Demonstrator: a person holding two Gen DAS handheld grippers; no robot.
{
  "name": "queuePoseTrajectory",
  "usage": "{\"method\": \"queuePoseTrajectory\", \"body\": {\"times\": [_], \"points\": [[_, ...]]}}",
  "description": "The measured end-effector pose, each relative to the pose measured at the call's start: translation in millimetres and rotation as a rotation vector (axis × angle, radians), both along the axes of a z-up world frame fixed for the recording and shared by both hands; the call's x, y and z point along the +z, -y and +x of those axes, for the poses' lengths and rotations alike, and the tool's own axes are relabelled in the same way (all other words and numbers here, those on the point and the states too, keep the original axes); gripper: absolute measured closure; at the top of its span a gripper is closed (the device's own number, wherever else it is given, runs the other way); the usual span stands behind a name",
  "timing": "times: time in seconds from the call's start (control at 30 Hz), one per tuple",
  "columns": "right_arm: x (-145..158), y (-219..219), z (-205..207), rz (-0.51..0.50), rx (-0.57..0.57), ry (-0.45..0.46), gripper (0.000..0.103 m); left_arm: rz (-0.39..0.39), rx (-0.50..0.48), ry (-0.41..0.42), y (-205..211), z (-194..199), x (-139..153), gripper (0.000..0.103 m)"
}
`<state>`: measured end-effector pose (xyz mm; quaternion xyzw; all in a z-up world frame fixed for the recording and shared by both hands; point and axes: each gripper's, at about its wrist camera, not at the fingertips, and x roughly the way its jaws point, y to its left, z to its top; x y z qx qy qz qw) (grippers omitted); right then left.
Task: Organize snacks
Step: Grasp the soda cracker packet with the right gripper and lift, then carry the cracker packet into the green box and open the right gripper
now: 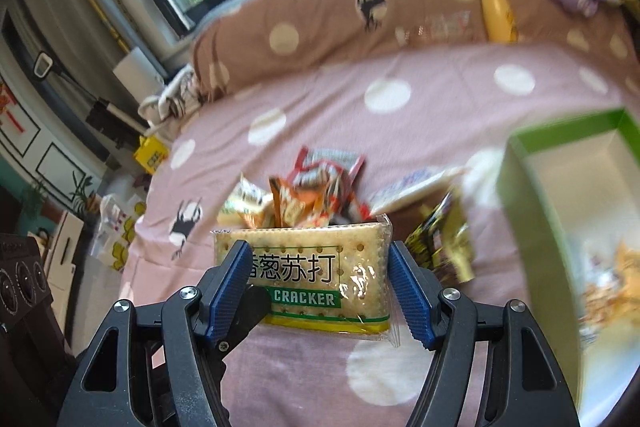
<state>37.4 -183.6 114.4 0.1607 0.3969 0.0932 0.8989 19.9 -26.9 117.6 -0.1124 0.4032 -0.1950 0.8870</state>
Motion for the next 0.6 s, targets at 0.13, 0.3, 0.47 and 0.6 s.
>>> {"method": "queuePoseTrajectory", "body": {"times": [0.13, 0.3, 0.47, 0.6], "points": [[24, 10, -13, 0.006, -0.032, 0.061, 0.031, 0.026, -0.014, 0.083, 12, -11, 27, 0.063], [61, 24, -32, -0.015, -0.084, 0.157, 0.031, 0.013, -0.049, 0.167, 24, -21, 58, 0.063], [87, 46, -43, -0.028, -0.167, 0.223, 0.031, -0.001, -0.097, 0.234, 51, -23, 85, 0.064], [91, 73, -51, -0.016, -0.238, 0.264, 0.031, 0.020, -0.149, 0.267, 77, -23, 92, 0.066]]}}
